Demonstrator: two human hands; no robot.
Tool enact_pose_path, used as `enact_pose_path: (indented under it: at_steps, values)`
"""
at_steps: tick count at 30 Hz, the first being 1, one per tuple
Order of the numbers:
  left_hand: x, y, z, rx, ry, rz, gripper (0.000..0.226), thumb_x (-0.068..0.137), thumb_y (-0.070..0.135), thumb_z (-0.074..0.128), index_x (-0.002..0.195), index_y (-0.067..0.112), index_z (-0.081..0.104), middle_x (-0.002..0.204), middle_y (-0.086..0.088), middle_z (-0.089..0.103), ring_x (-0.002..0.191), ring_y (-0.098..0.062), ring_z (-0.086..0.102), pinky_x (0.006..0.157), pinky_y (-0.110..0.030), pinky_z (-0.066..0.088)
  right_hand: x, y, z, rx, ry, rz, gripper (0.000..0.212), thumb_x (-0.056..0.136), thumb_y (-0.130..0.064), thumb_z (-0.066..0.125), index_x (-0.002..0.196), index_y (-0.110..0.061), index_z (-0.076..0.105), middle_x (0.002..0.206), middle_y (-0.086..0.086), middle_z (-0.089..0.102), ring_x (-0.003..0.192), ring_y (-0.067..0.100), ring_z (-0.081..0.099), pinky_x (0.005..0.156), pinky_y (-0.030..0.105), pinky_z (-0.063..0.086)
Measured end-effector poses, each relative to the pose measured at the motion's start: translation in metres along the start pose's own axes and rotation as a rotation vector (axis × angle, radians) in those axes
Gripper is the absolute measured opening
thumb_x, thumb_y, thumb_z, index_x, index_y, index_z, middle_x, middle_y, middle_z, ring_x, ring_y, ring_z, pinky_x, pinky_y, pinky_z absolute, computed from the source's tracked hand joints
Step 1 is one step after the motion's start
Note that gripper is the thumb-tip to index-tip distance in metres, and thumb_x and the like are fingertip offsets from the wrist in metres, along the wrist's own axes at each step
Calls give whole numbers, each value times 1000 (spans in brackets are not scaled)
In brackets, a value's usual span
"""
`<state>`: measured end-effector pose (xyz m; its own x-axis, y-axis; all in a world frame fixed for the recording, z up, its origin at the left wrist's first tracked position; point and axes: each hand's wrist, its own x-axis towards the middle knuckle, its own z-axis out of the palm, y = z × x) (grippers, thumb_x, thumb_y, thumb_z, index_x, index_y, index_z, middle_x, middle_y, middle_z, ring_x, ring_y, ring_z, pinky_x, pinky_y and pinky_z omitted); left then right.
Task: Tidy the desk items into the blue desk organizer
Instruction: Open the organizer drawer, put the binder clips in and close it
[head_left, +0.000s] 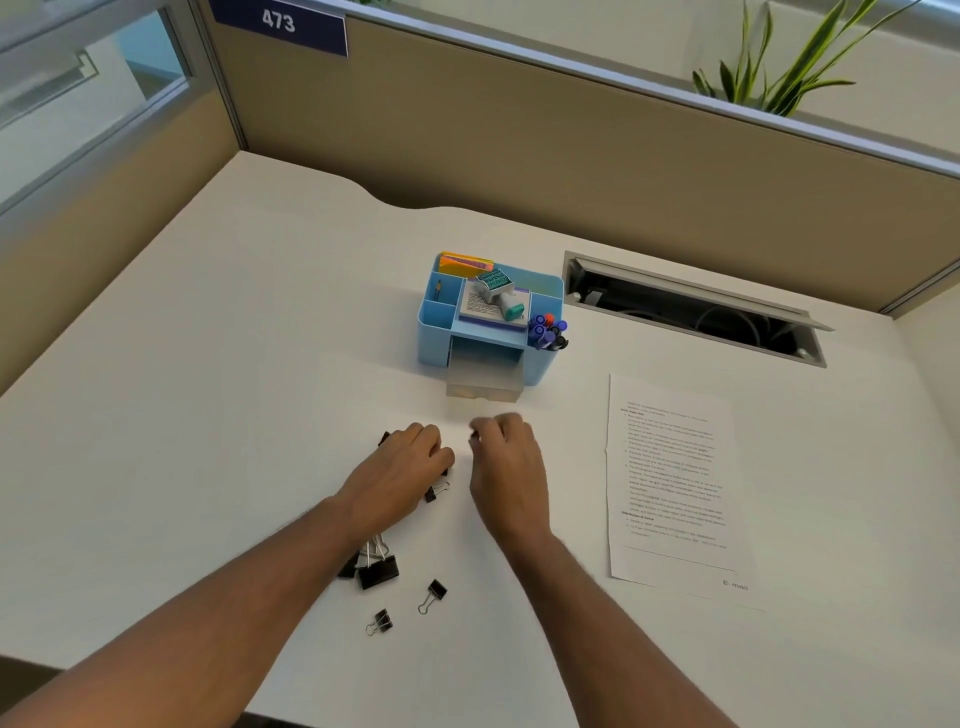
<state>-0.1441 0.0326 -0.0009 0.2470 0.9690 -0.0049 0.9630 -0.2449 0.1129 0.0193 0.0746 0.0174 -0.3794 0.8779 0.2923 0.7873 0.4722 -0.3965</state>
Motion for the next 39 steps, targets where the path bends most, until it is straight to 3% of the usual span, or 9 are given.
enact_pose_path:
  at_steps: [5,12,16,20,23,26,32,39]
  values:
    - [2,1,1,-3,-25,23,49,56,-14,70,93,15,60,89,0,49,68,-16,40,54,-31,41,55,-12,-26,37,136,43,18,88,-6,71,105,-11,67,103,9,64,90,20,56,72,28,50]
    - [5,3,2,0,20,36,49,50,-15,69,87,16,59,83,2,53,69,-18,47,53,-33,45,86,-5,-26,-85,-39,52,27,88,-7,71,114,-14,65,112,7,63,100,21,52,82,33,51]
    - [8,2,-1,-14,52,35,50,48,-14,69,85,16,56,80,1,52,68,-19,46,52,-33,42,83,0,-23,-88,-52,25,37,88,-8,72,123,-15,65,119,7,64,108,23,53,87,34,49]
    - [12,1,-8,-202,230,-25,57,54,-22,66,96,16,58,91,0,58,78,-20,51,61,-33,46,69,4,-24,-9,66,150,38,88,-7,71,125,-14,64,125,8,62,112,22,54,91,35,52]
    - [25,5,-29,-318,420,-49,34,77,-15,65,103,8,64,95,-7,63,85,-22,57,72,-29,51,58,6,-23,77,88,335,42,93,-8,64,134,-15,57,132,7,55,117,21,52,97,32,47]
    - [46,10,-49,-434,524,-110,21,86,-3,68,105,6,63,94,-10,64,85,-21,58,75,-23,49,50,6,-19,168,28,420,46,97,-7,58,140,-18,48,139,5,49,120,21,53,100,32,47]
    - [87,12,-66,-557,451,-363,23,91,9,65,112,15,58,105,-6,64,92,-15,60,79,-23,52,45,4,-15,258,-47,410,48,98,-10,57,143,-20,42,145,1,44,128,19,50,107,33,46]
    - [100,7,-66,-554,344,-420,27,91,10,66,117,14,57,114,-9,64,101,-21,64,83,-26,53,36,11,-19,228,-1,384,47,98,-11,58,142,-18,45,145,1,46,131,18,47,108,31,42]
